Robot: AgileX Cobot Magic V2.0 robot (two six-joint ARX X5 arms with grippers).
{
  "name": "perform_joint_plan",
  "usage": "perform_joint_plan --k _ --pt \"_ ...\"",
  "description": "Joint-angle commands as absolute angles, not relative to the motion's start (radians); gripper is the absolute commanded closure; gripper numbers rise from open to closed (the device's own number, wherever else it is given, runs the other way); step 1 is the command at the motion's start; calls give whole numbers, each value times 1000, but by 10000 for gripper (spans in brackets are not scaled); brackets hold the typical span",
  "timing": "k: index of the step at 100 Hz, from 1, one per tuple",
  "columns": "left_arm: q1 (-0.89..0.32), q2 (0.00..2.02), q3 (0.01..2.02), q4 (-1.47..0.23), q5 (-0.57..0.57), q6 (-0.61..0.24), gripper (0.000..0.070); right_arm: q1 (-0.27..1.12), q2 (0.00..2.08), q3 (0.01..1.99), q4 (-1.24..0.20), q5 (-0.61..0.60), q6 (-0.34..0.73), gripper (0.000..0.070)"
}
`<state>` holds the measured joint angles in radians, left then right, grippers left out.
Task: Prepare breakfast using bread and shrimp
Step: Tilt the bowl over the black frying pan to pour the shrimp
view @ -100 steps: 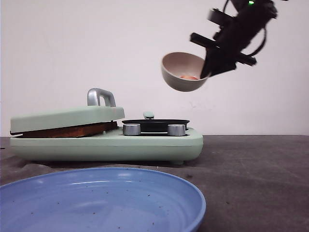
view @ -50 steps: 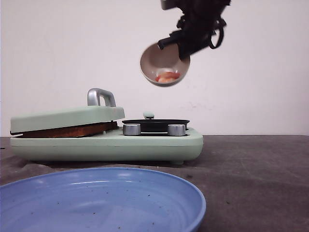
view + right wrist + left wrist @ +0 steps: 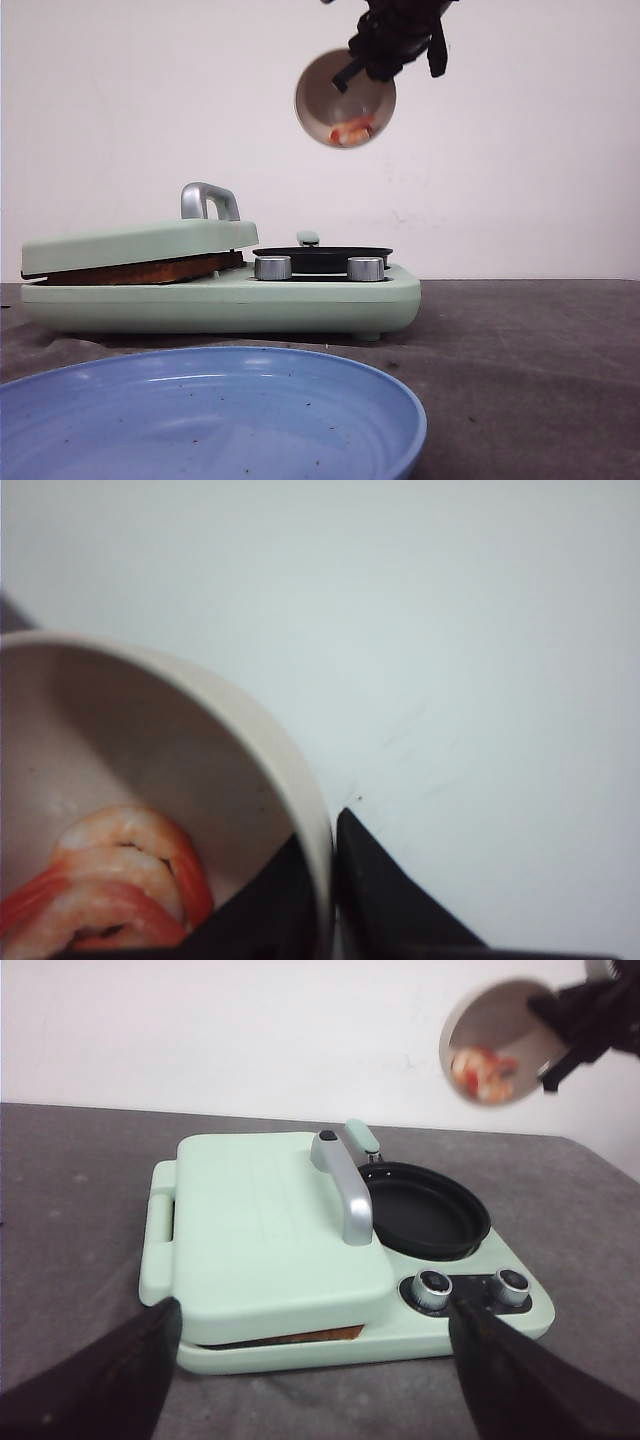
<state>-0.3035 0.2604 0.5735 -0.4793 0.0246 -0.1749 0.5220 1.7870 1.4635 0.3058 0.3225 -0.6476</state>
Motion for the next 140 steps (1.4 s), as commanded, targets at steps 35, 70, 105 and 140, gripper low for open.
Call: perform_joint_plan --k 35,70,105,140 --pt "-306 260 576 -492 22 -115 226 587 1977 1487 542 439 -726 699" --pt "-306 260 576 -487 22 -93 226 606 2020 1418 766 496 -750 699" --pt "-306 260 576 -484 22 -90 226 606 2020 1214 1046 471 -797 699" --pt "-306 260 576 -485 22 -89 226 619 2020 1151 1210 478 -823 699"
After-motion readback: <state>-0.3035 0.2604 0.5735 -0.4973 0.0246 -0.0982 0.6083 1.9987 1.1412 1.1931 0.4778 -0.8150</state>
